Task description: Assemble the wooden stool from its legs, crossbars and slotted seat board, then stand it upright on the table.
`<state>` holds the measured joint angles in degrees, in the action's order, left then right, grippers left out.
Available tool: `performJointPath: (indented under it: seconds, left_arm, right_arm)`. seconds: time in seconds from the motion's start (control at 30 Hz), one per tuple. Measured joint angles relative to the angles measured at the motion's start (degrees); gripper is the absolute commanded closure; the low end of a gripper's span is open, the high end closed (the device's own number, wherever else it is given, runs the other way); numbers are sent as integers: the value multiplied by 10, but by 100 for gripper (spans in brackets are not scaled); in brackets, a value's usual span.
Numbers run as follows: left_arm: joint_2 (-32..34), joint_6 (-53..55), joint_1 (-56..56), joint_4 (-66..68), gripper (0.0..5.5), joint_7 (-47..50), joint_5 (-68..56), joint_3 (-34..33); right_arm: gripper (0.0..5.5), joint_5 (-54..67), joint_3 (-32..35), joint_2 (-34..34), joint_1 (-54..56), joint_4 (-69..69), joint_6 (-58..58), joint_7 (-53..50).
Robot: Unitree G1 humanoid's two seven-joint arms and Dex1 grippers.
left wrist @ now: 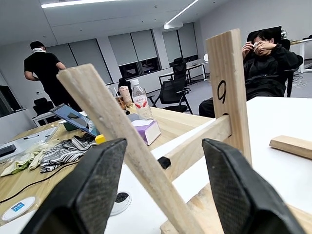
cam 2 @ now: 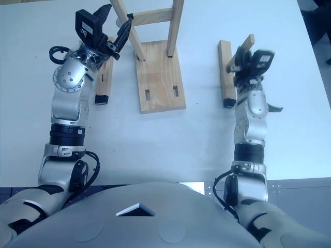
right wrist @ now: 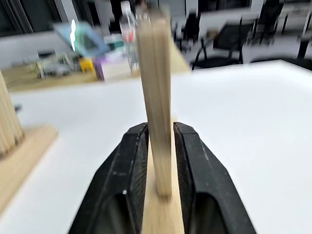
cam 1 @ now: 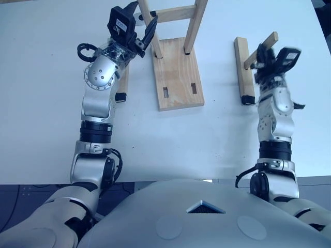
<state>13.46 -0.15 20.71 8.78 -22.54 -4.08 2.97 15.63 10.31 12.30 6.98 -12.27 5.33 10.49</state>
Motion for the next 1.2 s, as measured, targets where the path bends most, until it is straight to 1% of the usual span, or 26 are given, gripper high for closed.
performJointPath:
  seconds: [0.07, 0.13, 0.17, 0.2, 0.3, 0.37, 0.47, 0.6, 0.8, 0.87, 0.97, 1.03, 1.1, 1.13, 1.2]
  left_arm:
    - [-1, 0, 0, 0, 266, 0, 0, 0]
    - [1, 1, 0, -2, 266, 0, 0, -1]
    - [1, 1, 0, -2, 266, 0, 0, -2]
    - [2, 1, 0, -3, 266, 0, 0, -2]
    - [2, 1, 0, -4, 266, 1, 1, -4]
    - [2, 1, -3, -5, 266, 1, 1, -3]
    - [1, 1, -4, -5, 266, 0, 1, -1]
    - [1, 1, -4, -5, 266, 0, 1, 1]
    - [1, 1, -4, -5, 266, -1, 1, 1]
    - [0, 5, -4, -5, 266, -1, -1, 0]
    - [-4, 20, -4, -5, 266, -3, -12, -1]
    - [-7, 49, -3, -5, 266, -19, -39, -6]
    - [-14, 84, -3, -8, 266, -32, -74, -14]
    - [-23, 119, -2, -12, 266, -43, -106, -22]
    - [-38, 166, -3, -22, 266, -77, -165, -28]
  right_arm:
    - [379, 4, 7, 25, -2, 62, 51, 5]
    - [342, 22, 19, 67, -3, 134, 131, 14]
    - [332, 28, 26, 73, -7, 155, 165, 17]
    - [309, 42, 25, 88, -23, 178, 221, 21]
    - [250, 61, 26, 91, -55, 224, 339, 21]
    - [220, 64, 22, 90, -67, 237, 383, 17]
    - [220, 63, 14, 86, -75, 240, 414, 10]
    - [220, 53, 4, 84, -84, 239, 424, 4]
    - [301, 40, -7, 84, -88, 236, 421, 4]
    - [339, 39, -10, 83, -88, 236, 420, 5]
    - [348, 41, -4, 72, -88, 236, 416, 3]
    - [348, 49, 20, 38, -84, 234, 379, -10]
    - [348, 53, 38, 32, -72, 234, 337, -11]
    - [348, 54, 53, 15, -64, 237, 294, -6]
    - [348, 79, 60, 9, -55, 253, 219, 25]
